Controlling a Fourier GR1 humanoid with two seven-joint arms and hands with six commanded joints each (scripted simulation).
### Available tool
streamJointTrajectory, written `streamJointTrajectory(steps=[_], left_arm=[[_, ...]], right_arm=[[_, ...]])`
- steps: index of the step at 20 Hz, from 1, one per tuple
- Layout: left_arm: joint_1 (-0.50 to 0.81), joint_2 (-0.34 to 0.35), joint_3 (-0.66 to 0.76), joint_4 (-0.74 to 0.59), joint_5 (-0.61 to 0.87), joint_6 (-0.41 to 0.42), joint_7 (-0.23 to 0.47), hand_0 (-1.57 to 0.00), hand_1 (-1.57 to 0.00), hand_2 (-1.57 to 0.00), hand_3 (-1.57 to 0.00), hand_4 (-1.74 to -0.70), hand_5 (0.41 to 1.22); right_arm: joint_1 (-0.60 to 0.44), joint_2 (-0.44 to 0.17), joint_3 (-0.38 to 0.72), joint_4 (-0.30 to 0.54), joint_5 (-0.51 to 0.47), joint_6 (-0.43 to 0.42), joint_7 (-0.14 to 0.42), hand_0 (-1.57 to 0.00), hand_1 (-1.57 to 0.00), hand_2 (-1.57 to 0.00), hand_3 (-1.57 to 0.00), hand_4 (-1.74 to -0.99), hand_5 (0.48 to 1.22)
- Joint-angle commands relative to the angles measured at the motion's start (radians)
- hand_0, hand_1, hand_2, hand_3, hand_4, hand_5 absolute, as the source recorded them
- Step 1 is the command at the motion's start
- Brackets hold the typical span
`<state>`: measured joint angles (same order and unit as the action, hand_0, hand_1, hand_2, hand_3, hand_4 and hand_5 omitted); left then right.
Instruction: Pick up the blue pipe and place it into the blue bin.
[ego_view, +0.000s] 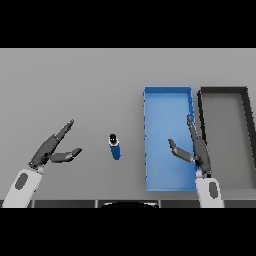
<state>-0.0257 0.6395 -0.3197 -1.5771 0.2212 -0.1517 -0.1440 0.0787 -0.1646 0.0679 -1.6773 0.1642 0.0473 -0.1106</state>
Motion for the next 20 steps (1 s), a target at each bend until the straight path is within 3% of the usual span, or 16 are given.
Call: streamJointTrajectory(steps=[1, 6, 16, 20], left_arm=[[0.014, -0.002, -0.019, -0.019, -0.004, -0.011, 0.005, 0.00, 0.00, 0.00, 0.00, -1.07, 0.522], [0.005, -0.062, -0.130, -0.054, -0.062, -0.033, 0.103, 0.00, 0.00, 0.00, 0.00, -1.14, 0.464], [-0.087, -0.271, -0.220, 0.084, -0.149, 0.005, 0.080, 0.00, 0.00, 0.00, 0.00, -1.15, 0.460], [-0.143, -0.325, -0.234, 0.172, -0.194, 0.023, 0.069, 0.00, 0.00, 0.00, 0.00, -1.10, 0.448]], right_arm=[[-0.005, -0.003, -0.001, 0.010, 0.003, 0.000, 0.002, 0.00, 0.00, 0.00, 0.00, -1.174, 0.616], [0.011, -0.008, -0.007, -0.005, -0.011, 0.010, 0.008, 0.00, 0.00, 0.00, 0.00, -1.189, 0.619], [0.017, -0.006, -0.010, -0.026, -0.022, 0.013, 0.032, 0.00, 0.00, 0.00, 0.00, -1.202, 0.621], [0.041, 0.002, -0.003, -0.024, -0.007, 0.006, -0.007, 0.00, 0.00, 0.00, 0.00, -1.215, 0.637]])
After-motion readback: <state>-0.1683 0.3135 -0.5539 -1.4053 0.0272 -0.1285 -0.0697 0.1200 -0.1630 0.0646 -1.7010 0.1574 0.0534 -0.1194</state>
